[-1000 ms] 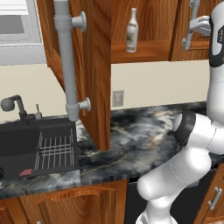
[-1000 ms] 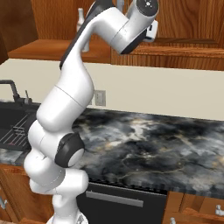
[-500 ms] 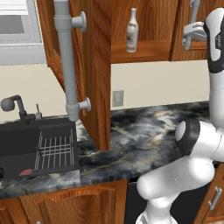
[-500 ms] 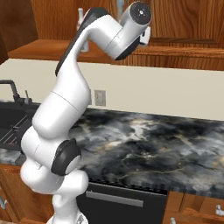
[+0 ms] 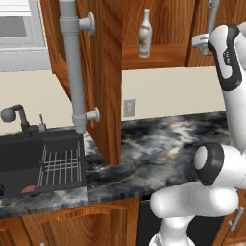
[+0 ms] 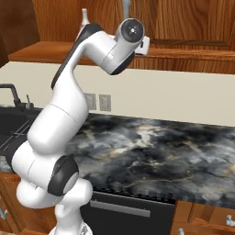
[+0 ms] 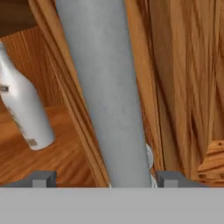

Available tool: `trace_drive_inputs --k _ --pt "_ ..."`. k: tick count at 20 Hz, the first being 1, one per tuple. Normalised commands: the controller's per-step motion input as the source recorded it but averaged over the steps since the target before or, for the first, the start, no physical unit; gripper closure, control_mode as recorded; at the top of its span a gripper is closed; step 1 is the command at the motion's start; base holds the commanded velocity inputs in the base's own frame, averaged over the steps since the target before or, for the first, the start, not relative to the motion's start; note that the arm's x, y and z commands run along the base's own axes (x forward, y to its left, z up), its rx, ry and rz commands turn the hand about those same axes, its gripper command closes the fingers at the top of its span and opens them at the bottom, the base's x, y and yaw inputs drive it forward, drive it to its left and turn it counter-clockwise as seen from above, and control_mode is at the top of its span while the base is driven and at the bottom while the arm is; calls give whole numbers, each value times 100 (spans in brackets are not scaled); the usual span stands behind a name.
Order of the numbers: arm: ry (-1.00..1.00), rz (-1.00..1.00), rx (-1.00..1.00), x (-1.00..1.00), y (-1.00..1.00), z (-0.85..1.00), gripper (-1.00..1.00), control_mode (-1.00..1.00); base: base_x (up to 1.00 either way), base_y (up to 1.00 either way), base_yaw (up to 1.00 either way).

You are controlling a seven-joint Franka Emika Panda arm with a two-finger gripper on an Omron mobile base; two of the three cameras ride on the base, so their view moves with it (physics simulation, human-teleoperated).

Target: Open the cabinet directly in front. Then move the liquor and the mug to the dining counter with the candle on it.

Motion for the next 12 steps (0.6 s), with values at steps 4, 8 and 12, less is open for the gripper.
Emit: trace_drive_inputs --k 4,8,12 --pt "0 2 2 53 -34 -10 -100 -100 0 0 0" --pt "0 0 6 51 -48 -11 -100 -100 0 0 0" --pt "-6 0 -2 82 12 -65 100 -100 0 0 0"
